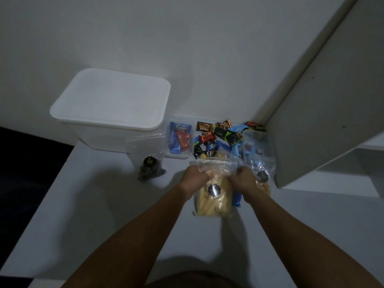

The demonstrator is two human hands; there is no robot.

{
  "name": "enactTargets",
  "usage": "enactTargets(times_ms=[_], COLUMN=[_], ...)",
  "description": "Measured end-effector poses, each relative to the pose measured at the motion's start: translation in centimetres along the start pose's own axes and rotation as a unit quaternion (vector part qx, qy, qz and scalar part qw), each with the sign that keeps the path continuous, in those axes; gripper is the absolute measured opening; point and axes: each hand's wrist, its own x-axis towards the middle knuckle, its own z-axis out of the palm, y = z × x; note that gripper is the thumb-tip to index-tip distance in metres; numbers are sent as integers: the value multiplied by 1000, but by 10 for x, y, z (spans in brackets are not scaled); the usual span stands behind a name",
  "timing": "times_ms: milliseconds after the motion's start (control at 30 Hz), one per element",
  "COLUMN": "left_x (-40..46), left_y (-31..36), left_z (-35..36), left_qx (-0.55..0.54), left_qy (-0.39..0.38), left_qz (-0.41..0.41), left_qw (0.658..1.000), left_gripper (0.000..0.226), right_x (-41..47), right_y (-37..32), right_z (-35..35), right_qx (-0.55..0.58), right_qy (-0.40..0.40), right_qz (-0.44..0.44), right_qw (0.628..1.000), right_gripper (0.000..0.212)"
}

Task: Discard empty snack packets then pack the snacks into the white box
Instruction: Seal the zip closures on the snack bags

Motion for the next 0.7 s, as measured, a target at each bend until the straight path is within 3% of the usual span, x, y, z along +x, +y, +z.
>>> enactTargets(times_ms=[133,367,533,700], left_x=[-1,-20,-26,-36], left_y=[-4,-9,-21,-29], left_z=[-11,-43,-55,-66], left_qx=[-36,-62,-73,-86], left_qy=[60,157,186,222], left_qz=[25,91,123,162], left_qw=[997,981,972,958], left_gripper=[45,71,56,48], right_x=[-5,-31,-44,-51], right_y=[-3,-27,-33,-34], right_z=[6,20,36,47], right_qx=[37,56,11,49], right_qy=[21,12,-1,-22], right_qz=[-27,-170,-270,-282], right_qw=[999,984,963,958], right_gripper=[9,22,20,18])
